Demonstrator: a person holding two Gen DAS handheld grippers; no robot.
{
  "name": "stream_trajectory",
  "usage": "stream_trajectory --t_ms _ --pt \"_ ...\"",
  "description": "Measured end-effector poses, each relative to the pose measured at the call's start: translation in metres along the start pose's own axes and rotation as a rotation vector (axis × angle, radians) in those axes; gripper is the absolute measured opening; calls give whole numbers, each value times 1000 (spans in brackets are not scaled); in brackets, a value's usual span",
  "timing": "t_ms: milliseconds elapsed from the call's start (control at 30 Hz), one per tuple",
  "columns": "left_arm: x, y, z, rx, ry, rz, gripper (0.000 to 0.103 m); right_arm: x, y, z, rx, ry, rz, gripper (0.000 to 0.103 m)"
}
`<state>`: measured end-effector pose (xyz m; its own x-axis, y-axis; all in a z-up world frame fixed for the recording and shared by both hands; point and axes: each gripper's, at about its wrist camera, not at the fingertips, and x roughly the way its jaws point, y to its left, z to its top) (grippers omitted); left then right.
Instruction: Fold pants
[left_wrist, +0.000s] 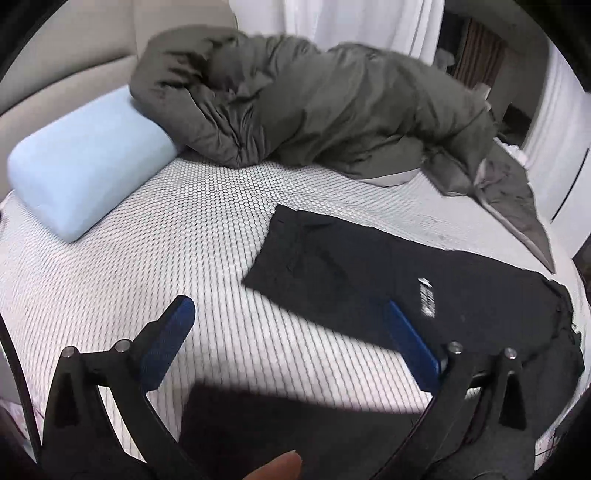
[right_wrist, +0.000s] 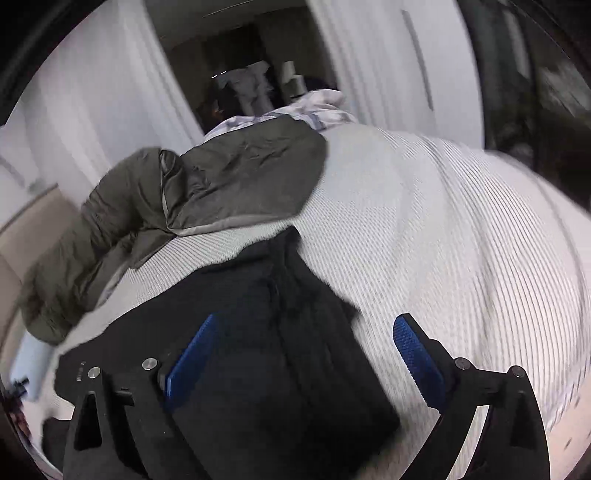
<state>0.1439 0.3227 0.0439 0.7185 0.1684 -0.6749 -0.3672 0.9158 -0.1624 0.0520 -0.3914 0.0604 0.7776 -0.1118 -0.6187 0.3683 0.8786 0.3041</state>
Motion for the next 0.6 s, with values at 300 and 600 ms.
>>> stream_trajectory --t_ms 300,600 --pt "-73 -1 -116 -63 22 -55 102 35 -36 -79 159 156 -7 81" --pt "-69 32 -167 -165 67 -34 102 -13 -37 -93 137 45 35 13"
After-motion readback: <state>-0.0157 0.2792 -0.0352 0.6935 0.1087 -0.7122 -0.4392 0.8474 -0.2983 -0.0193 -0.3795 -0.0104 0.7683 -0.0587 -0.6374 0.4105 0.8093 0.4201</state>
